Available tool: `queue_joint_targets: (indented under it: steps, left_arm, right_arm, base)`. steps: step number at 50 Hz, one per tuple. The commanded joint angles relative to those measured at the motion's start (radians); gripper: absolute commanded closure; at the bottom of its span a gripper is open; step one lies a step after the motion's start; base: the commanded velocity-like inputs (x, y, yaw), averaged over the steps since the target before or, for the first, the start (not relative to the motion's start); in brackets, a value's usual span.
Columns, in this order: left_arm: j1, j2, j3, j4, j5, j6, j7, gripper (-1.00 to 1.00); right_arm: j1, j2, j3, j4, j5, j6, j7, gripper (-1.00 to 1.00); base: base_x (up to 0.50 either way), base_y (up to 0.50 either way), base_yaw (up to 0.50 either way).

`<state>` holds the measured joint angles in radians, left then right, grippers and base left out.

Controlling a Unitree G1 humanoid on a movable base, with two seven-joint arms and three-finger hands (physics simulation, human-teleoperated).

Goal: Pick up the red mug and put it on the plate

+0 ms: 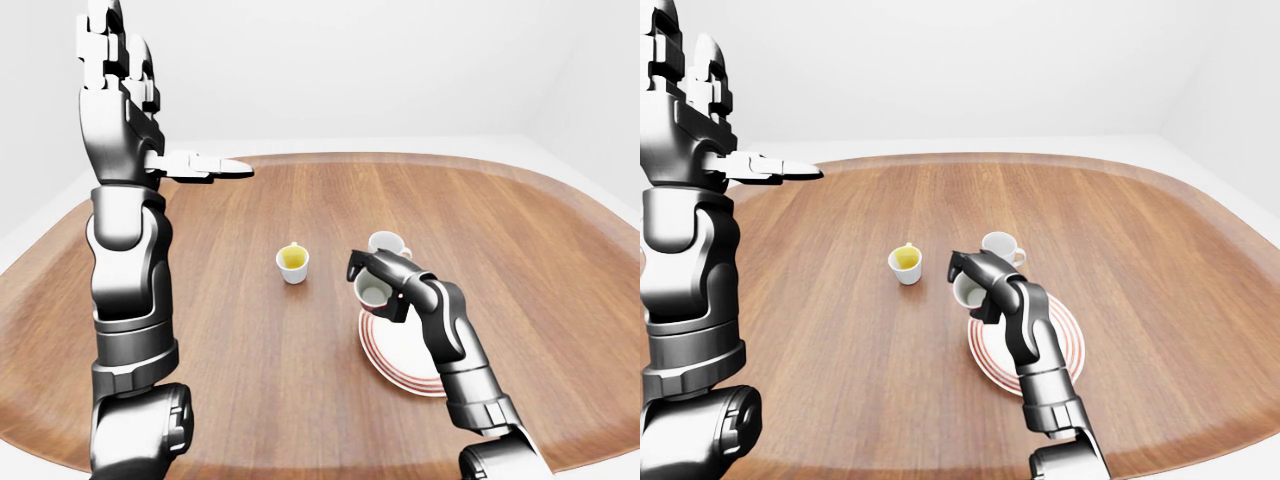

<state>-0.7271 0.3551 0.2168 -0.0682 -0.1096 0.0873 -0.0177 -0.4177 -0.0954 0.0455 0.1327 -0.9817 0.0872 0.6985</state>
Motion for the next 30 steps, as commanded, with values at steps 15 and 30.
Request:
queue_joint_targets:
  steps: [15,30]
  left_arm:
    - [0.003,-0.004,-0.002,-0.014,0.003,0.000,0.000,-1.00]
    - [-0.001,-0.012,-0.009,-0.013,0.012,0.000,0.001,-1.00]
  right_arm:
    - [0.071,-0.051,-0.052,-0.085,0.139,0.000,-0.009,1.00]
    - [0.124,-0.093,-0.105,-0.082,0.218,0.000,-0.058,1.00]
  base:
    - [0.00,0.00,0.00]
    - [0.00,0.00,0.00]
